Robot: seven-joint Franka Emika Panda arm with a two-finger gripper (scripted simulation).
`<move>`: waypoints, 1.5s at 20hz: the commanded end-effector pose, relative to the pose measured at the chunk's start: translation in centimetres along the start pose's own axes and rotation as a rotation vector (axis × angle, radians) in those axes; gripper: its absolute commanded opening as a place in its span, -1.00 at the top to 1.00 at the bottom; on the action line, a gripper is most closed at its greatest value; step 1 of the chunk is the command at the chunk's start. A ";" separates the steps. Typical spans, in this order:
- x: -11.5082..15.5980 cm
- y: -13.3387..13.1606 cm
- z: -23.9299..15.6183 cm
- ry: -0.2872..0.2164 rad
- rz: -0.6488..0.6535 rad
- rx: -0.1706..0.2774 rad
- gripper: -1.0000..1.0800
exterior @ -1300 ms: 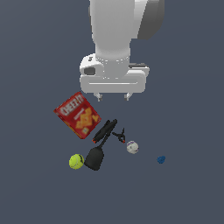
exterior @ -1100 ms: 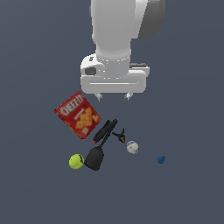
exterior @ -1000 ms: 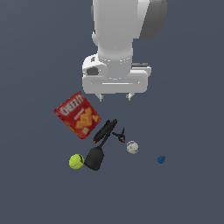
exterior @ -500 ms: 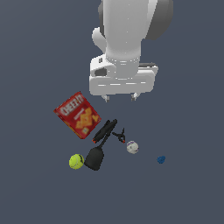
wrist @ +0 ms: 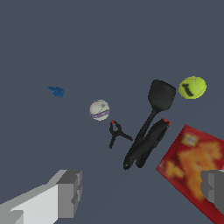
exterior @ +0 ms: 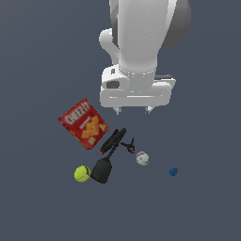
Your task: Pick up a designated object from a clutter of objects.
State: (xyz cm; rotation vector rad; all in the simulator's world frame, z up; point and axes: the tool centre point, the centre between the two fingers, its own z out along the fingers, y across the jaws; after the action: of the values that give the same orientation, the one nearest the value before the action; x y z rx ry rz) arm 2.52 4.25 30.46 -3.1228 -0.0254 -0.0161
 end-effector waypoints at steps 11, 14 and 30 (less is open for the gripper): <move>4.5 -4.4 4.2 -0.003 0.175 -0.005 -0.92; 5.7 -5.8 5.7 -0.004 0.228 -0.007 -0.92; 10.2 -14.2 14.9 -0.005 0.514 -0.016 -0.92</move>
State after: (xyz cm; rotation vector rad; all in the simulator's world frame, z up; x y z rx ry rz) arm 12.34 18.01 16.92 -3.0497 0.7294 -0.0003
